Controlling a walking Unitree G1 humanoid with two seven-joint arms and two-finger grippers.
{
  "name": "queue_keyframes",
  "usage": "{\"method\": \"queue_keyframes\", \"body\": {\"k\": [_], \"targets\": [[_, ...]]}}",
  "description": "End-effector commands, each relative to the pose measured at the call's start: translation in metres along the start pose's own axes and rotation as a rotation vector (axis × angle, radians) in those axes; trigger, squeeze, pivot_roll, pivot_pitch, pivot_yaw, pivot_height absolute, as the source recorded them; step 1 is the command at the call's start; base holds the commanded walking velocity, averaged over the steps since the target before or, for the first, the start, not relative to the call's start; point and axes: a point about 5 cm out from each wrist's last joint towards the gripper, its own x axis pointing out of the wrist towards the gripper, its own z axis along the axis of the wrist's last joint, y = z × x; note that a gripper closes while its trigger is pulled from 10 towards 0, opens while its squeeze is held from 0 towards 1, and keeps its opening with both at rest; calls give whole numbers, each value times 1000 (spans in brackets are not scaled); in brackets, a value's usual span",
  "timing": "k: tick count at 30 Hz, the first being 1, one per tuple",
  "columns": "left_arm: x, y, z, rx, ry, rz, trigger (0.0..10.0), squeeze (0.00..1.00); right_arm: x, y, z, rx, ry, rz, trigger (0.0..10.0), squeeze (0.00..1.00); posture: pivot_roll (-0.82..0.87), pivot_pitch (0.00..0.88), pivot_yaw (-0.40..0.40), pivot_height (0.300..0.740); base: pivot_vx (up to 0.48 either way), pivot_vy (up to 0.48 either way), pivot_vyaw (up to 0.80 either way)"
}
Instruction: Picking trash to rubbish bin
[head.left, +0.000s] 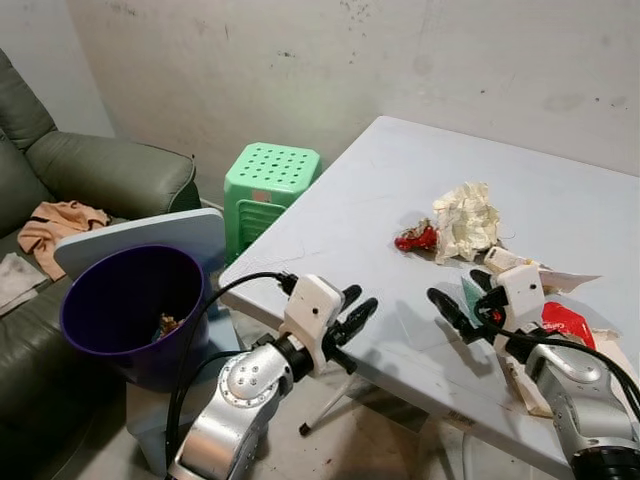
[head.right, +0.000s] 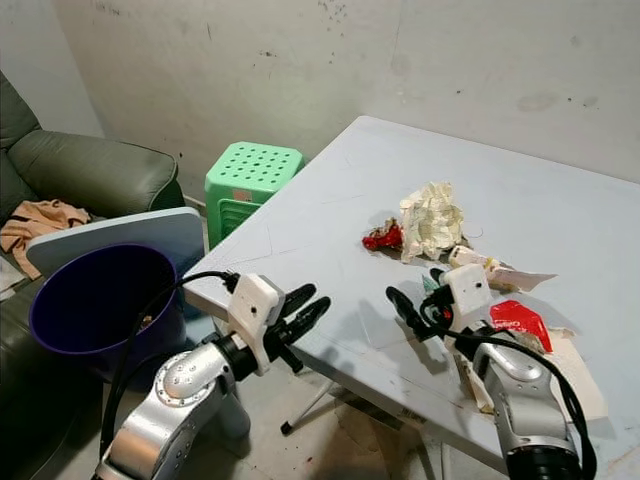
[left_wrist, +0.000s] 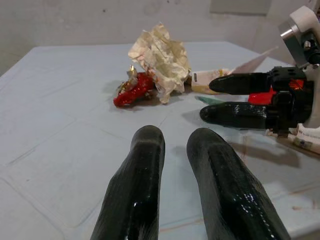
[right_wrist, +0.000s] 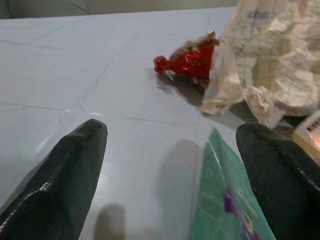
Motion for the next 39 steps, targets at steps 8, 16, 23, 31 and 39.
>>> {"method": "queue_keyframes", "body": {"k": [8, 16, 23, 31, 39], "targets": [[2, 3, 6, 32, 0, -20, 10000, 0, -20, -15, -9, 2, 19, -68, 10000, 0, 78, 36, -9, 715, 0, 0, 0], [2, 2, 5, 27, 1, -28, 10000, 0, -28, -21, -16, 34, 53, -98, 9843, 0, 76, 35, -8, 715, 0, 0, 0], [3, 2, 5, 28, 0, -21, 10000, 0, -28, -20, -14, 25, 23, -77, 0, 0, 84, 30, -16, 715, 0, 0, 0], [3, 2, 5, 24, -2, -11, 10000, 0, -27, -18, -15, 21, 34, -47, 0, 0, 90, 27, -21, 715, 0, 0, 0], [2, 1, 5, 23, -2, -10, 10000, 0, -29, -13, -18, 3, 67, 12, 0, 0, 91, 23, -25, 715, 0, 0, 0]]}}
